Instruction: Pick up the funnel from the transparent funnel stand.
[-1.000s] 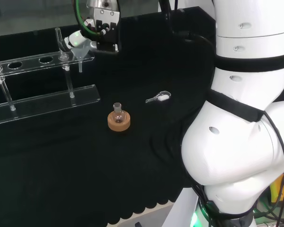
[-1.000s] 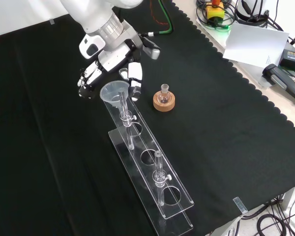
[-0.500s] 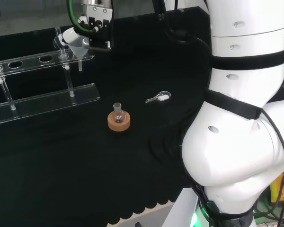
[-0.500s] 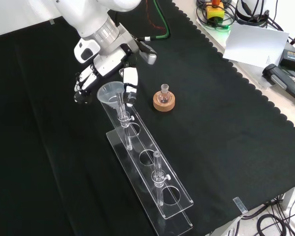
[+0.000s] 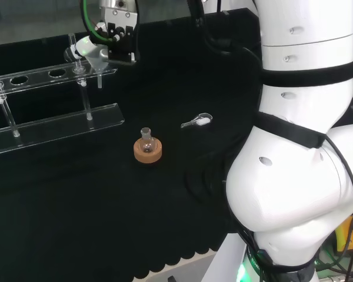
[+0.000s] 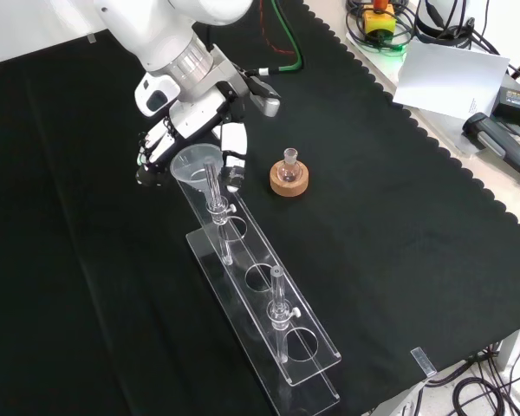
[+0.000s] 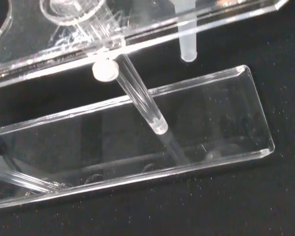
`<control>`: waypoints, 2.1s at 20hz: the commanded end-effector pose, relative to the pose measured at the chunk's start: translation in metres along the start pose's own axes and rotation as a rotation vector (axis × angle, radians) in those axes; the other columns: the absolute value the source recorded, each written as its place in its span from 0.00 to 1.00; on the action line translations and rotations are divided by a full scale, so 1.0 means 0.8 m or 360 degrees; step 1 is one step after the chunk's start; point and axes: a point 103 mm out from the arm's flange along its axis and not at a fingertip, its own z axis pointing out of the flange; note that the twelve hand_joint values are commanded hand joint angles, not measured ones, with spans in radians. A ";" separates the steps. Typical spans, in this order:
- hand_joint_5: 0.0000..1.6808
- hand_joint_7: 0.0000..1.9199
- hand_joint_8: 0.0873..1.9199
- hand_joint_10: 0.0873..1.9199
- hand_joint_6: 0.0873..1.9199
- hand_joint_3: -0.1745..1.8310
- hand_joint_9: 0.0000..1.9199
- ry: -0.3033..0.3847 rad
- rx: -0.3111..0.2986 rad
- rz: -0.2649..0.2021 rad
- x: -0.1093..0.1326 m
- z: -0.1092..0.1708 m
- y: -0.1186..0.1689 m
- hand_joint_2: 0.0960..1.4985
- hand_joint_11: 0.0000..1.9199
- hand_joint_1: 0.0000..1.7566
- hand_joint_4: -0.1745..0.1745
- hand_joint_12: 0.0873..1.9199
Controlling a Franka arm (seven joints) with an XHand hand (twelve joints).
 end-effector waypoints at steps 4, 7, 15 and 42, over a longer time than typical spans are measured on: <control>0.09 0.17 0.25 0.34 0.00 0.09 0.00 -0.0006 0.0018 0.0010 0.000 0.000 -0.005 0.44 0.00 0.23 0.29 0.18; 0.09 0.17 0.25 0.34 0.00 0.09 0.00 -0.0005 0.0015 0.0015 -0.001 0.000 -0.006 0.44 0.00 0.24 0.29 0.19; 0.10 0.19 0.25 0.38 0.00 0.11 0.00 0.0002 0.0025 0.0024 -0.005 0.002 -0.010 0.48 0.00 0.31 0.30 0.20; 0.35 0.42 0.33 0.31 0.00 0.30 0.22 -0.0027 -0.0100 0.0120 -0.027 0.003 -0.037 0.39 0.00 0.35 0.35 0.32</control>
